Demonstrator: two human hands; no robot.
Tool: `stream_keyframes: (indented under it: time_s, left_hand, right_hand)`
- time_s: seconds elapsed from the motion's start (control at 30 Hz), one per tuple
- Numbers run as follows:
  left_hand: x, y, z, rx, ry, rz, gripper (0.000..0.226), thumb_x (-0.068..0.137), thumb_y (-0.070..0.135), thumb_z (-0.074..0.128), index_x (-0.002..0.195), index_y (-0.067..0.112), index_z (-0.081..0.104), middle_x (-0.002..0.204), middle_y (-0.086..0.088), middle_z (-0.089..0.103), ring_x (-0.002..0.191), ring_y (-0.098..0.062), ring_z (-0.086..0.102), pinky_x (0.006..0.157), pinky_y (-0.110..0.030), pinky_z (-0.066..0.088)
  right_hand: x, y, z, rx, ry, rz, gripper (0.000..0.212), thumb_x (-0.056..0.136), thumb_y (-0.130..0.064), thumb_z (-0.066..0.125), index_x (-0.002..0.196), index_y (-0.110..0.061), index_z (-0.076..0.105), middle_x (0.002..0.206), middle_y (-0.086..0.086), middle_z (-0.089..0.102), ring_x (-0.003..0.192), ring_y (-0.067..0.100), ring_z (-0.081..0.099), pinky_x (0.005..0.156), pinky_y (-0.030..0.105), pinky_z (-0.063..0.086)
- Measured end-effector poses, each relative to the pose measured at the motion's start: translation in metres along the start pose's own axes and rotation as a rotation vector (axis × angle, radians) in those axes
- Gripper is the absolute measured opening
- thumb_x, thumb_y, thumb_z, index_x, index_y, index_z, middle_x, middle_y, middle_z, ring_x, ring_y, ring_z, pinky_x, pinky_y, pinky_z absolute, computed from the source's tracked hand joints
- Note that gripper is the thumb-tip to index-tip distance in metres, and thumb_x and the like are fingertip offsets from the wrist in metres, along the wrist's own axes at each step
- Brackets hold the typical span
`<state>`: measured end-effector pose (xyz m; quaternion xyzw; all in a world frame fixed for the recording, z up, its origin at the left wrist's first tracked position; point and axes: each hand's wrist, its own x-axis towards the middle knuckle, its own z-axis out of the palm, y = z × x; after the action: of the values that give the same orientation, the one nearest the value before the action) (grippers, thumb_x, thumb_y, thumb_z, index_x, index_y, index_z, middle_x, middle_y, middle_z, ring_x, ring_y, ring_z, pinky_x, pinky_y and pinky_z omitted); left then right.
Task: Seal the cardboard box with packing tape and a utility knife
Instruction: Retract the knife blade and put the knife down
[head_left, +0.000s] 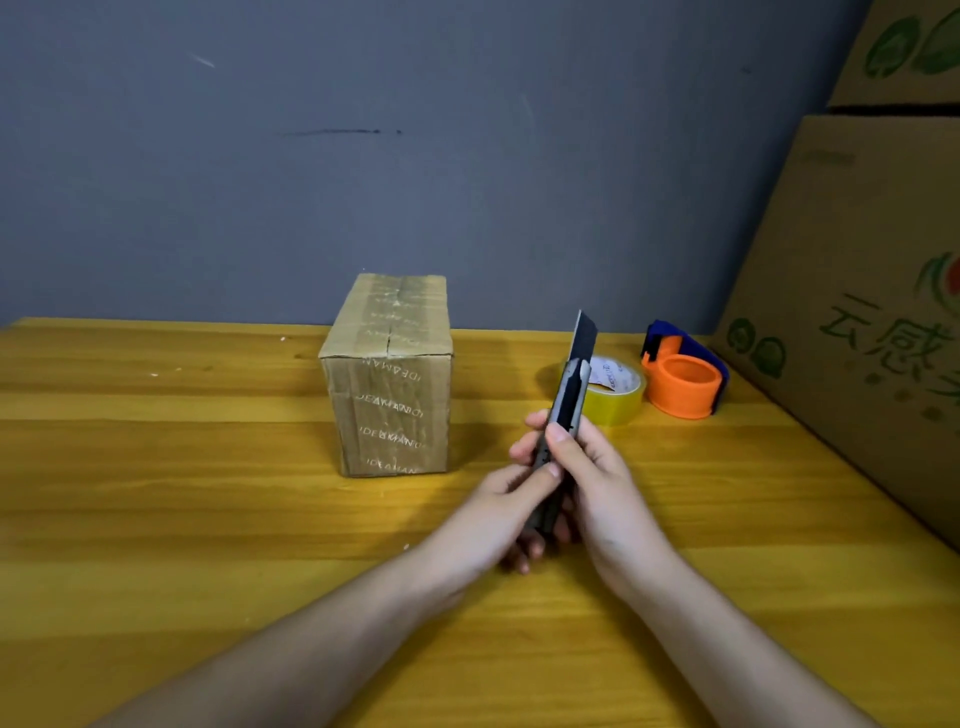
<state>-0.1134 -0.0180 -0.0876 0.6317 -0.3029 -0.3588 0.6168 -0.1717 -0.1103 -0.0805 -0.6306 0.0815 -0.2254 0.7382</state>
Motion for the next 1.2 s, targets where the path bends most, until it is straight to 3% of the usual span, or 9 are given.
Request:
stream_keyframes:
  time_s: [0.1, 0.2, 0.27, 0.4, 0.5, 0.6, 0.73, 0.9, 1.2]
  left_hand:
    - [0.002, -0.003, -0.002, 0.003, -0.015, 0.019, 0.014, 0.098, 0.022, 0.043, 0.089, 0.015, 0.051, 0.069, -0.006, 0.058, 0.039, -0.007, 0.049, 0.033, -0.016, 0.037]
    - [0.002, -0.003, -0.004, -0.033, -0.064, 0.005, 0.009, 0.099, 0.014, 0.042, 0.094, 0.01, 0.049, 0.071, -0.006, 0.061, 0.041, -0.006, 0.057, 0.036, -0.015, 0.044]
    - [0.002, -0.002, -0.005, -0.056, -0.086, -0.01, 0.009, 0.099, 0.013, 0.042, 0.096, 0.009, 0.05, 0.069, -0.004, 0.064, 0.042, -0.006, 0.06, 0.038, -0.016, 0.047]
    - [0.002, 0.0, -0.006, -0.122, -0.098, -0.028, 0.012, 0.099, 0.012, 0.041, 0.101, 0.012, 0.053, 0.065, 0.0, 0.068, 0.042, -0.008, 0.062, 0.039, -0.016, 0.049]
    - [0.003, -0.001, -0.007, -0.12, -0.128, -0.044, 0.014, 0.099, 0.013, 0.041, 0.097, 0.015, 0.055, 0.066, 0.002, 0.07, 0.048, -0.01, 0.066, 0.042, -0.016, 0.05]
    - [0.003, -0.002, -0.008, -0.115, -0.141, -0.056, 0.017, 0.099, 0.014, 0.041, 0.093, 0.016, 0.057, 0.072, 0.0, 0.07, 0.055, -0.011, 0.069, 0.047, -0.017, 0.053]
    - [0.004, -0.003, -0.012, -0.137, -0.181, -0.07, 0.015, 0.098, 0.007, 0.044, 0.099, 0.012, 0.058, 0.084, -0.009, 0.065, 0.06, -0.011, 0.07, 0.056, -0.019, 0.057]
    - [0.004, -0.003, -0.018, -0.17, -0.235, -0.072, 0.025, 0.093, -0.005, 0.046, 0.104, 0.014, 0.06, 0.076, -0.003, 0.066, 0.066, -0.013, 0.072, 0.062, -0.02, 0.059]
    - [0.003, -0.006, -0.022, -0.148, -0.275, -0.04, 0.029, 0.092, -0.004, 0.048, 0.105, 0.019, 0.062, 0.081, 0.001, 0.075, 0.074, -0.014, 0.074, 0.063, -0.017, 0.057]
  right_hand:
    - [0.003, 0.001, -0.006, 0.017, -0.069, 0.022, 0.033, 0.096, -0.009, 0.043, 0.123, -0.025, 0.054, 0.107, -0.002, 0.073, 0.101, 0.011, 0.066, 0.083, 0.026, 0.056]
    - [0.004, 0.0, -0.01, 0.046, -0.136, 0.045, 0.044, 0.095, -0.003, 0.043, 0.131, -0.029, 0.047, 0.122, -0.001, 0.068, 0.115, 0.015, 0.062, 0.098, 0.031, 0.05]
    - [0.005, 0.001, -0.011, 0.071, -0.152, 0.073, 0.043, 0.095, -0.004, 0.043, 0.131, -0.027, 0.046, 0.123, 0.001, 0.067, 0.113, 0.018, 0.064, 0.093, 0.03, 0.053]
    - [0.003, 0.004, -0.008, 0.022, -0.111, 0.114, 0.028, 0.097, -0.013, 0.043, 0.124, -0.014, 0.052, 0.112, 0.008, 0.072, 0.093, 0.016, 0.07, 0.066, 0.024, 0.058]
    - [0.001, 0.008, -0.007, 0.032, -0.063, 0.101, 0.021, 0.097, -0.015, 0.043, 0.113, -0.01, 0.056, 0.102, 0.009, 0.074, 0.083, 0.015, 0.071, 0.057, 0.024, 0.056]
    - [0.003, 0.009, -0.008, 0.019, -0.076, 0.082, 0.019, 0.097, -0.014, 0.043, 0.109, -0.014, 0.058, 0.095, 0.005, 0.075, 0.082, 0.013, 0.07, 0.059, 0.024, 0.056]
    - [0.004, 0.008, -0.013, 0.033, -0.176, 0.118, 0.028, 0.096, -0.007, 0.043, 0.121, -0.016, 0.053, 0.104, 0.003, 0.074, 0.091, 0.013, 0.07, 0.07, 0.026, 0.057]
    - [0.006, 0.006, -0.017, 0.07, -0.276, 0.162, 0.045, 0.092, 0.003, 0.046, 0.13, -0.021, 0.046, 0.116, 0.004, 0.07, 0.09, 0.016, 0.07, 0.077, 0.025, 0.057]
    - [0.007, 0.007, -0.024, 0.092, -0.289, 0.183, 0.054, 0.088, 0.008, 0.05, 0.133, -0.021, 0.043, 0.117, 0.004, 0.07, 0.087, 0.018, 0.071, 0.074, 0.027, 0.059]
